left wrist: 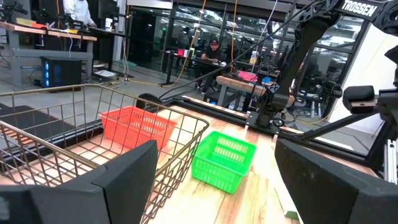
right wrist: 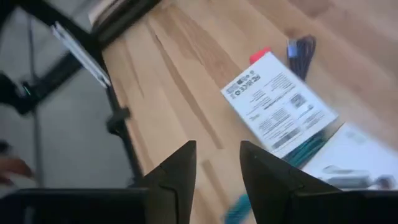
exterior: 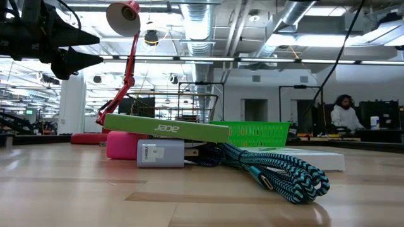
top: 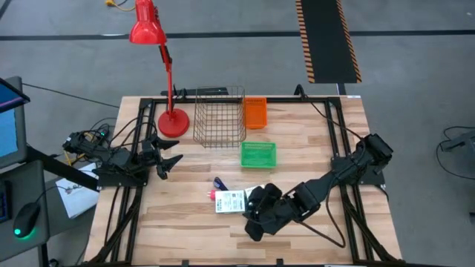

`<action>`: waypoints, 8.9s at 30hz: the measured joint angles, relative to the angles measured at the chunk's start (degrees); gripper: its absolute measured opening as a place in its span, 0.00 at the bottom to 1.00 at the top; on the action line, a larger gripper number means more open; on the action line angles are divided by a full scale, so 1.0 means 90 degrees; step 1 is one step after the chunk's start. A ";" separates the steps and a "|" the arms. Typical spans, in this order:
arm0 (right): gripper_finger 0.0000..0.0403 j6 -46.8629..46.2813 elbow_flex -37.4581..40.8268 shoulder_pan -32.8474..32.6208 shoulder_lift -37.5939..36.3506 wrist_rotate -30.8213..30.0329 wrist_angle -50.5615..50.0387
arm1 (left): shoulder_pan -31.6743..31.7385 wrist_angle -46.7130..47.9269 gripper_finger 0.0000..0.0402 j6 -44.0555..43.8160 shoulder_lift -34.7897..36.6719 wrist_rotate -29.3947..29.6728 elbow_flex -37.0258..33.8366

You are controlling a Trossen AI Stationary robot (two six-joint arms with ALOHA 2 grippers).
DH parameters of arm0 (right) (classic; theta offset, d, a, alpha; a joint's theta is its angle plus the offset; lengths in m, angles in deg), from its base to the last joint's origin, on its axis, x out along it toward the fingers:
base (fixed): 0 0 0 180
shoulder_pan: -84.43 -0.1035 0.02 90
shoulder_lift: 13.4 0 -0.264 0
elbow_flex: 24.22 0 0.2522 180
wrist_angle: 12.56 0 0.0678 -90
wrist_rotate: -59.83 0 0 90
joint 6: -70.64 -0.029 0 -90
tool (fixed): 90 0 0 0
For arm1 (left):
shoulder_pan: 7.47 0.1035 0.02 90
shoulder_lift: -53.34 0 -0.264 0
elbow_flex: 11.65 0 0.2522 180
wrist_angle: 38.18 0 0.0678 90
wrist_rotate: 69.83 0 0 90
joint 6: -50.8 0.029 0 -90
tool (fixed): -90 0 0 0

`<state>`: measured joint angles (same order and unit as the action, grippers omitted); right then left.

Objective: Pick and place items into bin
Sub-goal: Put the left card reader box into the green bin

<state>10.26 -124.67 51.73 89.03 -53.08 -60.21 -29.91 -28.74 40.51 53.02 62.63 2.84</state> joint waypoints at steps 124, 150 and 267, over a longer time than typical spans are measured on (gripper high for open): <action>0.67 -0.5758 0.1113 -0.0764 0.1251 -0.2274 0.2897 | -0.0001 -0.0007 0.78 -0.0002 -0.0007 0.0000 -0.0002; 0.67 -0.6883 0.0471 -0.0426 0.2154 -0.1249 0.2631 | -0.0001 -0.0007 0.78 0.0000 -0.0005 0.0000 -0.0001; 0.67 0.3433 -0.2883 -0.0567 0.3341 -0.1802 -0.3307 | -0.0001 -0.0007 0.78 0.0000 -0.0087 0.0000 -0.0002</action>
<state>41.16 -150.62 46.63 119.10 -69.30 -89.97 -29.92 -28.81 40.51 52.24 62.63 2.82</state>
